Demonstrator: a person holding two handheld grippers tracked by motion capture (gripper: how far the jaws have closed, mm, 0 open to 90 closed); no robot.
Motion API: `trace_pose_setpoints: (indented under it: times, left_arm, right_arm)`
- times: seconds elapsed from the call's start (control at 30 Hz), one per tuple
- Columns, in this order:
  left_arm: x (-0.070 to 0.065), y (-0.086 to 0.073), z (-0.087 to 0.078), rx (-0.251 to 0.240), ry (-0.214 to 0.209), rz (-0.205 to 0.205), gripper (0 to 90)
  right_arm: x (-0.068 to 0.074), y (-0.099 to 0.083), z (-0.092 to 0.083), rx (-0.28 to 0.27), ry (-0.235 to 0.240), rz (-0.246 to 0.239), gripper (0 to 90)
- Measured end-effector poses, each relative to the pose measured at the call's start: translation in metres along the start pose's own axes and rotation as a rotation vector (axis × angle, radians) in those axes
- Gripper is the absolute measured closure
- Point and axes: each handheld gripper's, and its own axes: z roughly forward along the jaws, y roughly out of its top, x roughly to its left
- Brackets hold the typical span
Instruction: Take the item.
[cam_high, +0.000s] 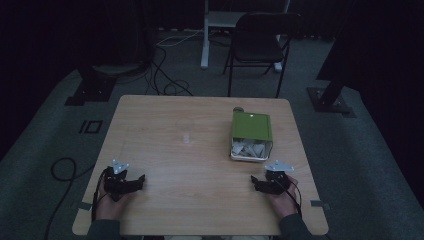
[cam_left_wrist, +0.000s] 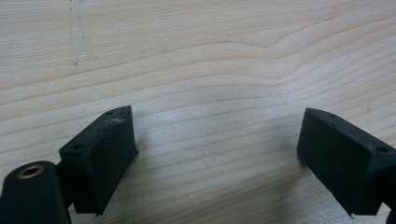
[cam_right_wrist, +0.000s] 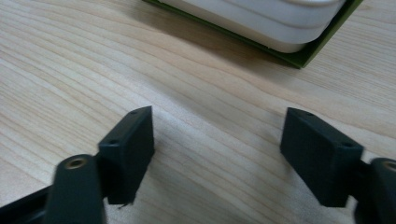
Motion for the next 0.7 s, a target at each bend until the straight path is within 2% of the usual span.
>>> trace_pose_setpoints:
  times: [0.3, 0.47, 0.7]
  left_arm:
    - [0.000, 0.000, 0.000, 0.000, 0.000, 0.000, 12.4]
    - [0.000, 0.000, 0.000, 0.000, 0.000, 0.000, 12.3]
    - [0.000, 0.000, 0.000, 0.000, 0.000, 0.000, 12.4]
  right_arm:
    - [0.007, 0.004, -0.007, -0.030, -0.010, -0.025, 32.7]
    - [0.012, 0.008, -0.013, -0.047, 0.016, -0.028, 39.1]
    - [0.021, 0.015, -0.016, -0.073, 0.028, -0.061, 42.5]
